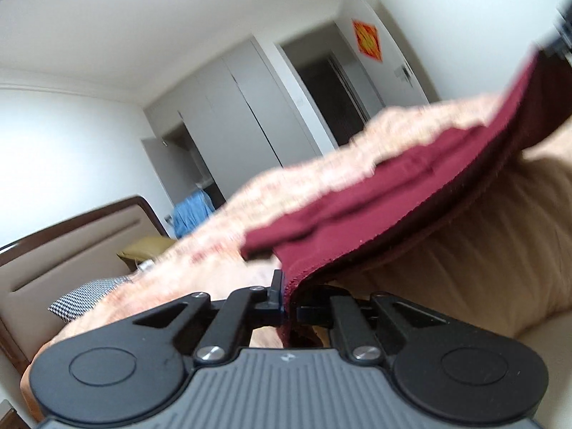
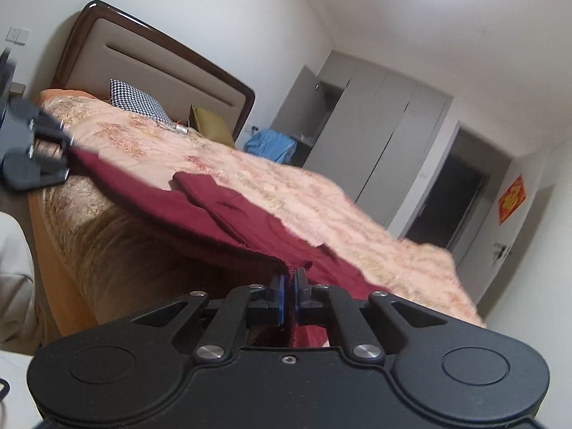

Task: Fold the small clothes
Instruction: 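Lift the hem with both grippers and fold it toward the collar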

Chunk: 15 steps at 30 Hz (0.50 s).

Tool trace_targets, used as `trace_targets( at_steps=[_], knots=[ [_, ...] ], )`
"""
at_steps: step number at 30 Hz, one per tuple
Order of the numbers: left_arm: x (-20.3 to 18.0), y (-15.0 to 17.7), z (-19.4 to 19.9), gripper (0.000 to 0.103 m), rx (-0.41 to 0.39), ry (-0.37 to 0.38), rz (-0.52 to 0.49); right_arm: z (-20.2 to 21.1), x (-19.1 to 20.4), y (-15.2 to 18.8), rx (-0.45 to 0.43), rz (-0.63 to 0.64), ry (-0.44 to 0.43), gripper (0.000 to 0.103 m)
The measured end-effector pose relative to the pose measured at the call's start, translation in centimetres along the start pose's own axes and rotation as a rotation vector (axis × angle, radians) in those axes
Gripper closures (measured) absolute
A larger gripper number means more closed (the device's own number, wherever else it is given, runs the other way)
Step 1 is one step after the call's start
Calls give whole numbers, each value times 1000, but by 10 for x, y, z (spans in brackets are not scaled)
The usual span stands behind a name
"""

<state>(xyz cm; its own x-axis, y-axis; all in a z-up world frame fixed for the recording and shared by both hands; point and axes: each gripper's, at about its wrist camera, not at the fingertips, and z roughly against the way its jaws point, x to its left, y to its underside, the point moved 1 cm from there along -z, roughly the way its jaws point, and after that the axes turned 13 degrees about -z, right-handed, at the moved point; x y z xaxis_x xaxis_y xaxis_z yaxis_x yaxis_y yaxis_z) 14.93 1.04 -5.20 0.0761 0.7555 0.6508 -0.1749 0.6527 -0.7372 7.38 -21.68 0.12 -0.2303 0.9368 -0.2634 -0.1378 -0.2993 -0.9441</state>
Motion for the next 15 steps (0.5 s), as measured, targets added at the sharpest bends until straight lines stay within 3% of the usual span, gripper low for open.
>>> trace_targets(
  at_steps=[5,9,15],
  knots=[
    [25,-15,24,98,-79,-19,63,38,-2,-12,-77,22,21,99],
    [36,-25,58,98,-132,-18,76,75,-10,-30,-71,-1,-17,99],
    [71,-35,117,98,-137,80,156,138,-19,-57,-44,-4,-111,99]
  ],
)
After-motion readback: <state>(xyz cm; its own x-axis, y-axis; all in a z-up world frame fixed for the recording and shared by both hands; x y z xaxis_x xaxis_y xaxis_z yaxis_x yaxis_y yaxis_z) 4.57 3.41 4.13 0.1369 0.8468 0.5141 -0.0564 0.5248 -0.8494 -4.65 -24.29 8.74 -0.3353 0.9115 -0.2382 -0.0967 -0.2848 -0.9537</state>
